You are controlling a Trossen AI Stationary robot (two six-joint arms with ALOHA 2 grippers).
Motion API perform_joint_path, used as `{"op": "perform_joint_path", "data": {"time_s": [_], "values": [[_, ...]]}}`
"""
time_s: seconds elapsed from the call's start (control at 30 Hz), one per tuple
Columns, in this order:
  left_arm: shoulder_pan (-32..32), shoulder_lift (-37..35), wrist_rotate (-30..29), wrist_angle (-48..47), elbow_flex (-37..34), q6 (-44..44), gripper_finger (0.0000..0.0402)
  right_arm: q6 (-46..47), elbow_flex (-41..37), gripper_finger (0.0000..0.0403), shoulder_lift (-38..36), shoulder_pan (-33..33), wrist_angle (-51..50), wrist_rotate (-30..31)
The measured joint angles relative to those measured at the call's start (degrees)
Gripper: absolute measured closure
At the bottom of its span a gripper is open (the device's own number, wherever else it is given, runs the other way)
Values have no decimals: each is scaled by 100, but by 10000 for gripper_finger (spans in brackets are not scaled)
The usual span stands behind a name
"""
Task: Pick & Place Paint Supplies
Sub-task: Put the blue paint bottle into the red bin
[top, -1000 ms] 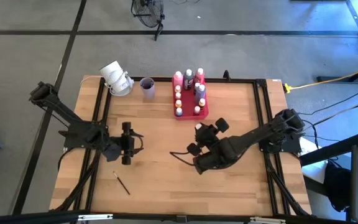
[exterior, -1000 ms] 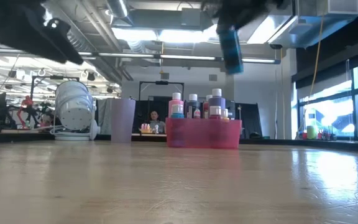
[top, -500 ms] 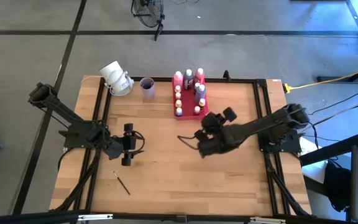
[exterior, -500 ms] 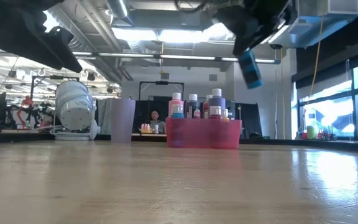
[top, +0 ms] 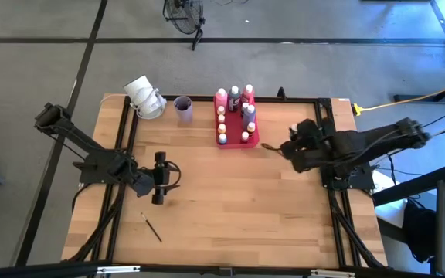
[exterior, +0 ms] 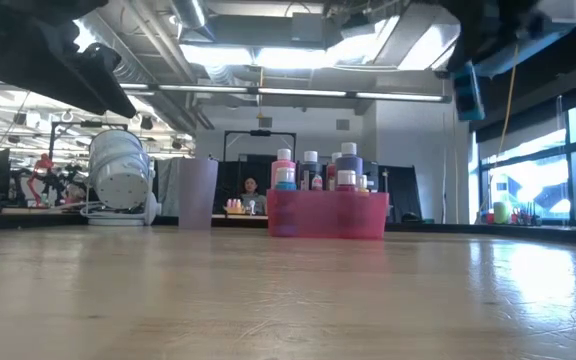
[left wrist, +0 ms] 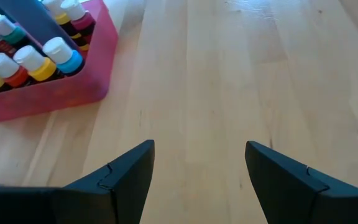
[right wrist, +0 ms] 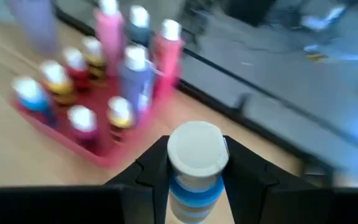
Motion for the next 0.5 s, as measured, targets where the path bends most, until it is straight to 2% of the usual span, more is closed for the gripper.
{"op": "perform_joint_path", "data": {"time_s": [0.07,0.13,0.3,0.4,0.5], "values": [[108,0,1,2,0,31,153,-347,-746,285,-593,39,1257,-17],[219,0,4,1,0,91,153,-1145,-1495,285,-1029,57,2769,-81],[488,0,12,1,0,108,153,-3210,-3190,285,-1329,-254,6752,-484],[605,0,203,1,-1,174,153,-3637,-3895,285,-1179,-688,8404,-929],[628,0,581,3,-2,303,153,-3635,-4212,285,-935,-1120,9030,-1370]]}}
